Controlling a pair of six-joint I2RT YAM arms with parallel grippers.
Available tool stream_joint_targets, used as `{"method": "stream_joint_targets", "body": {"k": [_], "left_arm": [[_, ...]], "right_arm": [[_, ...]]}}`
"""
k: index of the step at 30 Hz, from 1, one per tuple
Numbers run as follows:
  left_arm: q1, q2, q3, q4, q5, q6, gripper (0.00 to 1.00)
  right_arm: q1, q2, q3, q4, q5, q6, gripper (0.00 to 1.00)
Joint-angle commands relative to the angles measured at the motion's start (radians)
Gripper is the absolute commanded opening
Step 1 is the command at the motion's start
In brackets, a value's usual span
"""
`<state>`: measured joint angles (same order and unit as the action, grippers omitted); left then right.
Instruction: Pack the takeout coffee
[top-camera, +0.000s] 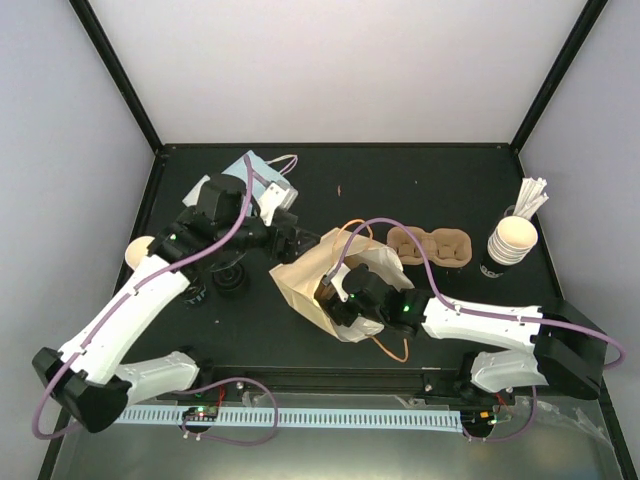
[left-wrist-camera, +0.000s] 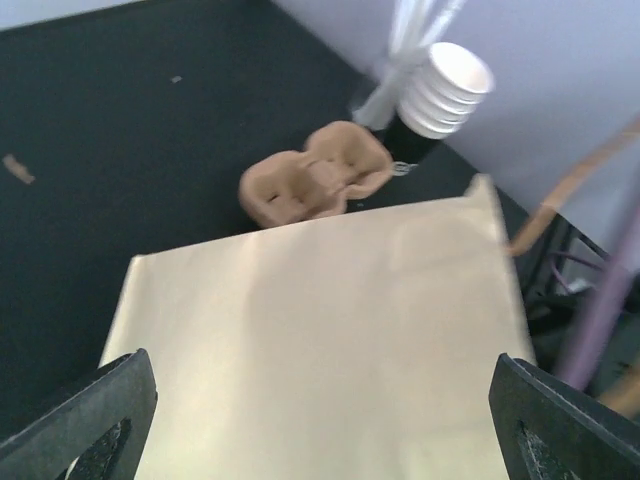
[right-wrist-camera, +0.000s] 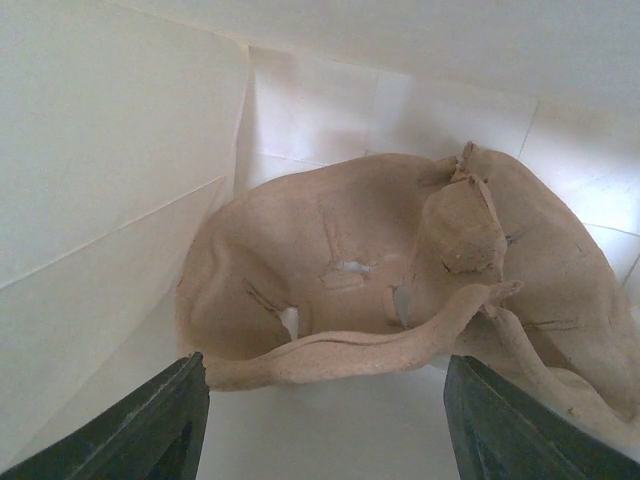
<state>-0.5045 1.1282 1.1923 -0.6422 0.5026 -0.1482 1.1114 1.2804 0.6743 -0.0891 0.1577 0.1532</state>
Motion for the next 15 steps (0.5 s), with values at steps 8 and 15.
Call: {"method": "stream_joint_targets", "body": {"k": [8,15], "left_arm": [[-0.225,-0.032,0.125,0.009,-0.053,0.107,0.86],[-0.272,0.013,0.142,0.029,-0.082,0.09,0.65]], "right_arm": [[0.005,0.02,0.001,0.035,0.014,-0.014,0.67],[0.005,0.016,0.001,0.031,0.019,-0.018,0.66]]}}
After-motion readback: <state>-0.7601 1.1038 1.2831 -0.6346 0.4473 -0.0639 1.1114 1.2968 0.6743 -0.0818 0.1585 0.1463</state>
